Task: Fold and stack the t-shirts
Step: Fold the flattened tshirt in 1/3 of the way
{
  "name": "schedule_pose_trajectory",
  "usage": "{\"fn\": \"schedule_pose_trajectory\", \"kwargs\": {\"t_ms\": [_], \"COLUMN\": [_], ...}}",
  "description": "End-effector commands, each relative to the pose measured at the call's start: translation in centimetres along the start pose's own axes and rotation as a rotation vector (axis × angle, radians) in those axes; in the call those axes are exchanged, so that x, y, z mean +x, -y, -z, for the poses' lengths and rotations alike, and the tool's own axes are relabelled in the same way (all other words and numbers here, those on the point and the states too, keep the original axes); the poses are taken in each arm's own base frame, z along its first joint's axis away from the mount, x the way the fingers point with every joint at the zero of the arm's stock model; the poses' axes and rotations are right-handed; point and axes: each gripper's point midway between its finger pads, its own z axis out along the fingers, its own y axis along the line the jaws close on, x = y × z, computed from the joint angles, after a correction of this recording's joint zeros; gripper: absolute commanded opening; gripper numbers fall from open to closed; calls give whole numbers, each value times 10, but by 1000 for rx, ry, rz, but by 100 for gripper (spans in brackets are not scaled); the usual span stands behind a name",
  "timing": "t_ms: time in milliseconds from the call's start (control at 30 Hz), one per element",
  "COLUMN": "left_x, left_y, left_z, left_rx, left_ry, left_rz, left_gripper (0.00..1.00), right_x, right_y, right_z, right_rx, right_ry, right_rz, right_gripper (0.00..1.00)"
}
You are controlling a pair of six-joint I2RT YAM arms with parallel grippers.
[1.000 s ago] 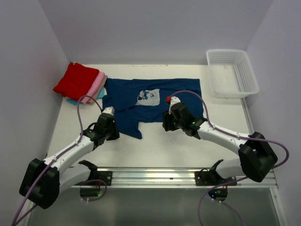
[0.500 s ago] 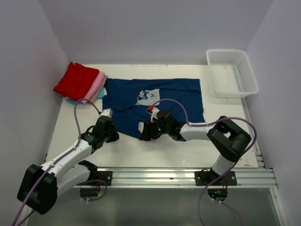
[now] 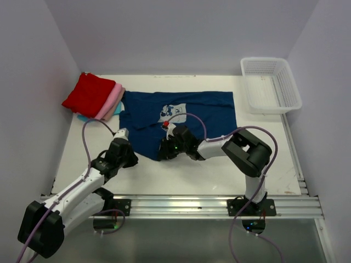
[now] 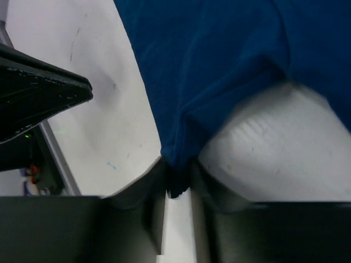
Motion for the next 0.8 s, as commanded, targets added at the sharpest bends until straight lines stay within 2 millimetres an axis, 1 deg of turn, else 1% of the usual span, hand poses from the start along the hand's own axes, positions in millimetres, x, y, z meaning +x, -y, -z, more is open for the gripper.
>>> {"fn": "schedule_pose_trajectory", "kwargs": {"t_ms": [0, 67, 100, 167, 200, 267, 333, 400, 433, 500, 533, 567, 600, 633, 700, 733, 767], "left_x": [1, 1, 0, 4, 6, 8, 14, 25, 28, 41, 42, 45, 45, 45, 44, 42, 45], "left_y": [3, 3, 4, 5, 4, 7, 8, 9, 8, 7, 11, 10, 11, 12, 13, 14, 12], "left_z": [1, 2, 2, 2, 2, 0, -2, -7, -10, -16, -18, -20, -21, -22, -24, -25, -26], "left_rx": [16, 18, 23, 35, 35, 61, 74, 102, 100, 124, 150, 143, 144, 148, 145, 148, 139], "left_ry": [13, 11, 13, 5, 3, 2, -17, -44, -47, -75, -72, -83, -82, -83, -80, -73, -81], "left_rz": [22, 23, 24, 25, 28, 32, 39, 47, 52, 65, 58, 69, 70, 69, 75, 78, 82], "left_gripper": [12, 11, 11, 10, 10, 9, 8, 8, 7, 7, 6, 6, 6, 6, 6, 8, 10], "right_x": [-25, -36, -40, -47, -57, -65, -79, -85, -91, -94, -98, -98, -99, -105, -105, -112, -111], "right_y": [-19, -30, -35, -47, -60, -74, -92, -99, -105, -109, -111, -111, -112, -117, -115, -120, -116], "right_z": [-15, -16, -14, -6, 3, 14, 28, 34, 39, 39, 38, 36, 34, 34, 27, 26, 22], "right_rx": [-56, -82, -95, -131, -157, -188, -221, -234, -243, -251, -254, -255, -260, -269, -274, -282, -276], "right_ry": [39, 49, 55, 65, 89, 108, 140, 154, 169, 169, 176, 170, 165, 174, 158, 166, 157], "right_rz": [67, 88, 94, 110, 126, 140, 162, 171, 180, 183, 190, 189, 190, 195, 193, 199, 194], "right_gripper": [10, 1, 0, 0, 0, 0, 0, 0, 0, 0, 0, 0, 0, 0, 0, 0, 0]}}
